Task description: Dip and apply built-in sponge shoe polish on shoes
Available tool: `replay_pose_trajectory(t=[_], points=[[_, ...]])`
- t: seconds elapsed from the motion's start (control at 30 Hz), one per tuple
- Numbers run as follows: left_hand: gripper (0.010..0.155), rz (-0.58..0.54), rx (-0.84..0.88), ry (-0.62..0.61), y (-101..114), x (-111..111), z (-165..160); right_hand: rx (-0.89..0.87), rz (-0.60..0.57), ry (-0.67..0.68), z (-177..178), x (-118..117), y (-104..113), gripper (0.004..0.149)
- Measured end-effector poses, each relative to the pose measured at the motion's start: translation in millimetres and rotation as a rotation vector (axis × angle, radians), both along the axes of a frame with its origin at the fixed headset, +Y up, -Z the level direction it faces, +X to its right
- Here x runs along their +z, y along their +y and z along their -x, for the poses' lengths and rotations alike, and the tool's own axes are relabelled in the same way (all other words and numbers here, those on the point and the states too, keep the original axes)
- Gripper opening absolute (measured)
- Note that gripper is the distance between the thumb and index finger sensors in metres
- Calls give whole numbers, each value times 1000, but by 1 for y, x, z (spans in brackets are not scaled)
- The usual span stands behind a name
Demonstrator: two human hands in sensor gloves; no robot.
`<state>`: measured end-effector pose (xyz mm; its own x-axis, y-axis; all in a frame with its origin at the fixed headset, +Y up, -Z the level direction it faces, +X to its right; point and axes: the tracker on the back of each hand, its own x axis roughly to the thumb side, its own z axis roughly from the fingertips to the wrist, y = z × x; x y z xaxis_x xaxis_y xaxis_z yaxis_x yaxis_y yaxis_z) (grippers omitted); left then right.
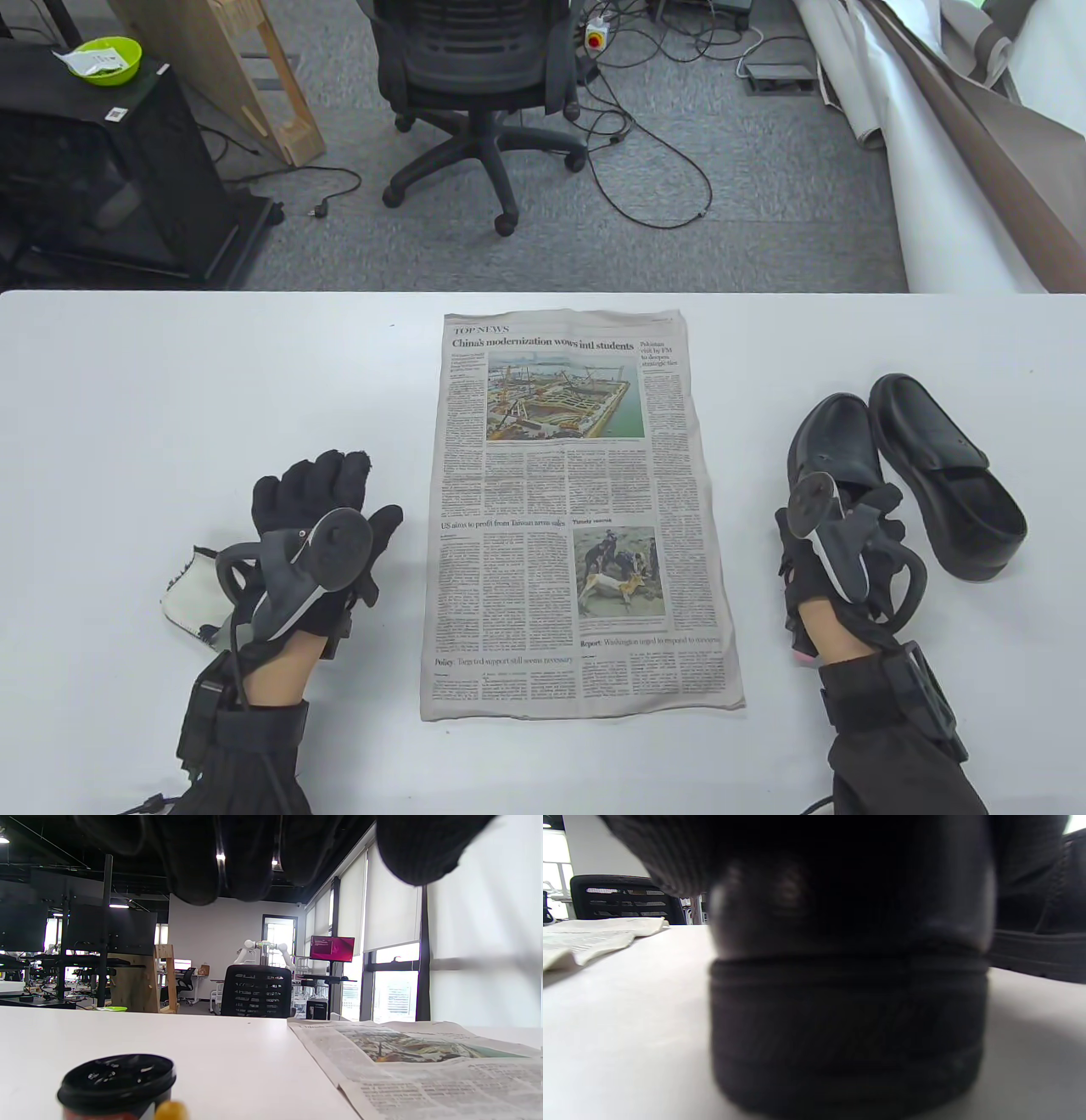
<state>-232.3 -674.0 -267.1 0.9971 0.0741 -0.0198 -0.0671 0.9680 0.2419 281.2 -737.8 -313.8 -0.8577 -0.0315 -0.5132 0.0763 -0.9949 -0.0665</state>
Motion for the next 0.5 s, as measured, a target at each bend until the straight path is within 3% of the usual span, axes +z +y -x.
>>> replay_pose_trajectory(t=[0.27, 0.5], points=[[72, 28, -8, 3, -3, -2, 1, -98, 65, -43, -9, -3, 0, 63], [71, 30, -7, 14, -2, -2, 3, -7, -18, 6, -3, -3, -3, 46]])
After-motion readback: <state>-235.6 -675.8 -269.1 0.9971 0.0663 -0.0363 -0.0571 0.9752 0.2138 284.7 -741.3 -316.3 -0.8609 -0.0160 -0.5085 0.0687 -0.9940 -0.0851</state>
